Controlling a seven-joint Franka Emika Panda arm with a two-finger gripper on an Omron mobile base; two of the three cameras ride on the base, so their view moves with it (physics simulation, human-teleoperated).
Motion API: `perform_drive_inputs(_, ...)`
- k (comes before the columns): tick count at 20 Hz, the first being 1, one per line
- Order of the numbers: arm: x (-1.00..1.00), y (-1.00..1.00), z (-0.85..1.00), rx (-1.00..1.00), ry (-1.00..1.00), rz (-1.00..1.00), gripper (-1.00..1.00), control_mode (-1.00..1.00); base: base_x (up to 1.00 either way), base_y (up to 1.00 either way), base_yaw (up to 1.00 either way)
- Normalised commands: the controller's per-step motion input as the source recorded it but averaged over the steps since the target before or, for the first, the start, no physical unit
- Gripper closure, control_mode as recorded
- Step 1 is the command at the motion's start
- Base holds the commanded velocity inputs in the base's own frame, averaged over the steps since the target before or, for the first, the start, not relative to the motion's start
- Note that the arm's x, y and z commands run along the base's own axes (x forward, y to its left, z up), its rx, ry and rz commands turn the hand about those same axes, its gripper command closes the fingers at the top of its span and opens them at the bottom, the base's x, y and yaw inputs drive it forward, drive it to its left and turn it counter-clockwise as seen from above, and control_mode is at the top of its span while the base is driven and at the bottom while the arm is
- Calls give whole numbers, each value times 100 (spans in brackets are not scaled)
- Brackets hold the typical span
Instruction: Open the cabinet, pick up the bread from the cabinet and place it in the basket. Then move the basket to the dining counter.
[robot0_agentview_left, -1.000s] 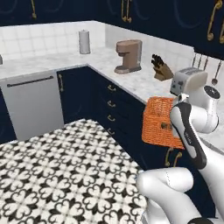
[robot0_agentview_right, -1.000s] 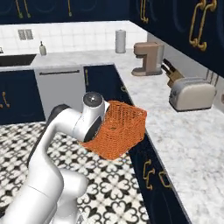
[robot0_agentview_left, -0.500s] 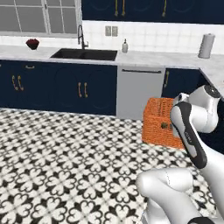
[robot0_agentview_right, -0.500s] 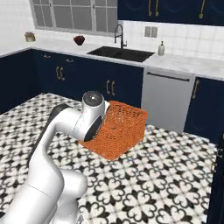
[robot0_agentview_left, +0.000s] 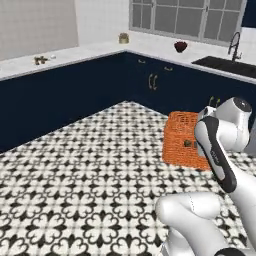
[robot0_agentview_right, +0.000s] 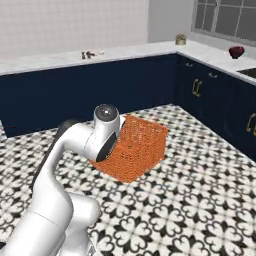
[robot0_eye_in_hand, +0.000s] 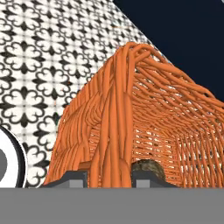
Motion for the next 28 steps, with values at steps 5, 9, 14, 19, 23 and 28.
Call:
perform_drive_inputs(5, 0, 0, 0, 0, 0, 0, 100, 100, 4, 0, 100)
perform_drive_inputs(9, 0, 0, 0, 0, 0, 0, 100, 100, 71, -12, 85)
perform_drive_inputs(14, 0, 0, 0, 0, 0, 0, 100, 100, 100, -59, 53)
perform_drive_inputs(19, 0, 0, 0, 0, 0, 0, 100, 100, 100, -69, 20)
perform_drive_inputs(23, 0, 0, 0, 0, 0, 0, 100, 100, 100, -18, -12)
perform_drive_inputs(28, 0, 0, 0, 0, 0, 0, 100, 100, 100, -1, -22)
